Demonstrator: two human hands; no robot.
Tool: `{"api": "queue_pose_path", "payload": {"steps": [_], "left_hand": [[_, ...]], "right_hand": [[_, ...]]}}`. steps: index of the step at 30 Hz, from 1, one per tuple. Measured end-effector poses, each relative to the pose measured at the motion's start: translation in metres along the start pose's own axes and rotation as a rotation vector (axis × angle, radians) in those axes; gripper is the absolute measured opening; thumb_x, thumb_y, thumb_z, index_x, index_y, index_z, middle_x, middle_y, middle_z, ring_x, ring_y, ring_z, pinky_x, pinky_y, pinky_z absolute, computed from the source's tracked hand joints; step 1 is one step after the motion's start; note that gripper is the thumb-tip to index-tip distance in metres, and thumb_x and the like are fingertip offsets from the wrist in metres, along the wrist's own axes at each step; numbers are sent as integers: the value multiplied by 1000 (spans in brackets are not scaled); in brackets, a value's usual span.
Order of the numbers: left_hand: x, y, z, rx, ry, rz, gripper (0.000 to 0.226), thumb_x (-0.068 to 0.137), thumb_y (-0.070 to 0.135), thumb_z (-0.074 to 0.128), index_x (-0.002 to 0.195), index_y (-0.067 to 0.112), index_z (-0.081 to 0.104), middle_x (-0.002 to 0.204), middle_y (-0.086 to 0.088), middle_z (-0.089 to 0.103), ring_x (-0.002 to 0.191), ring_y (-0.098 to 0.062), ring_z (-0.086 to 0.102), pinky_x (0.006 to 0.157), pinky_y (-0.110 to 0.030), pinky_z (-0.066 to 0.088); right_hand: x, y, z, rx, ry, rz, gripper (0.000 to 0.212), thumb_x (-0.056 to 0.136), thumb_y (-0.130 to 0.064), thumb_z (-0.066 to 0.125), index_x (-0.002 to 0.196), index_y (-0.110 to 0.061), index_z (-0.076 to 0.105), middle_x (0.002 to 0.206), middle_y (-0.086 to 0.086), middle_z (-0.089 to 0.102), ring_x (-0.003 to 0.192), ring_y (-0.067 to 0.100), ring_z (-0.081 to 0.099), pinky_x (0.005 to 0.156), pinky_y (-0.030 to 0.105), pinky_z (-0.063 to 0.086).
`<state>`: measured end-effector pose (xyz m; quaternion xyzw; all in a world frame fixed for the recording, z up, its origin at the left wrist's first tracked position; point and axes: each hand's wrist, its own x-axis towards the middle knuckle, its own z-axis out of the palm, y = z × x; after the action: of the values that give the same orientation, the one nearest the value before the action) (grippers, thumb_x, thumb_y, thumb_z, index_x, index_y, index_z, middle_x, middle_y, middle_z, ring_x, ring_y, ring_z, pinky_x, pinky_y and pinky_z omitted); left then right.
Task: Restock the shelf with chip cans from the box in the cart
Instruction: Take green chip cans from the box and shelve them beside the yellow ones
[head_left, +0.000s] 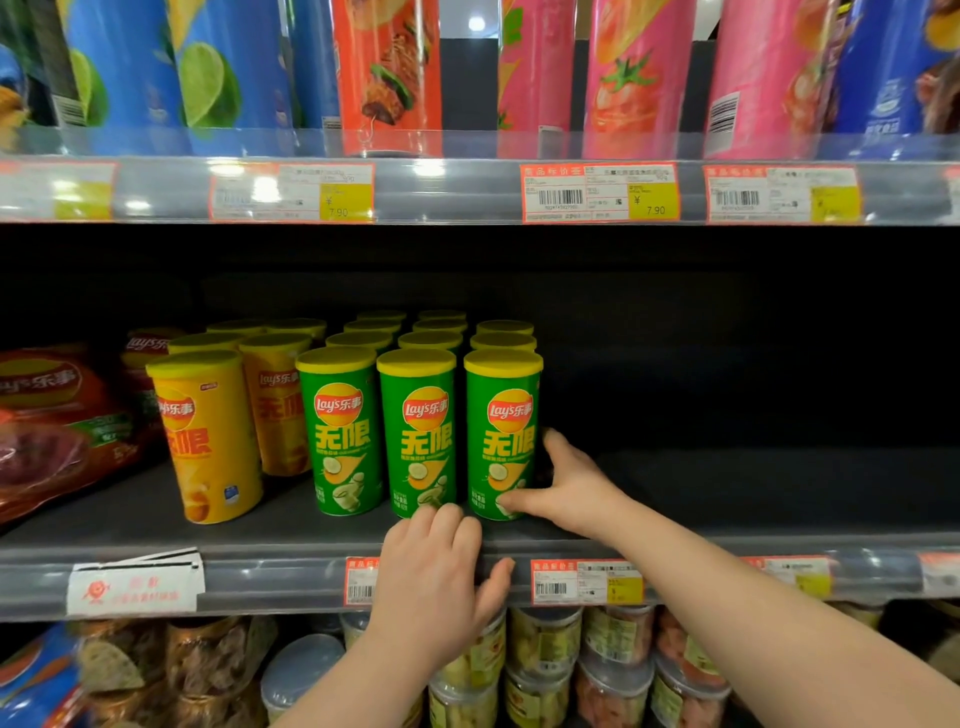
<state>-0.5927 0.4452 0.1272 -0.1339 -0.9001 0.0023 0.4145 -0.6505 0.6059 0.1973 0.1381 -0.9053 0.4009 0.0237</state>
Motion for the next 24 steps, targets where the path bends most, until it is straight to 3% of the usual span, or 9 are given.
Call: {"api": "queue_pose_path", "payload": {"steps": [11,24], "left_hand": [[0,1,-5,-11,-40,-13,41,79,53,45,71,16,61,68,1,54,63,-22,54,54,-35,46],[3,1,-11,13,-170,-8,44,79,53,41,71,16,63,69,-2,56,64,-25,56,55,-34,47]], "right_hand": [[1,3,1,-8,-39,-27,77,76,-32,76,140,-23,34,140,3,46,125,20,46,106,40,39],[-16,5,1,-260,14,-38,70,82,-37,68,141,-20,33,135,7,46,116,22,51,91,28,42]]}}
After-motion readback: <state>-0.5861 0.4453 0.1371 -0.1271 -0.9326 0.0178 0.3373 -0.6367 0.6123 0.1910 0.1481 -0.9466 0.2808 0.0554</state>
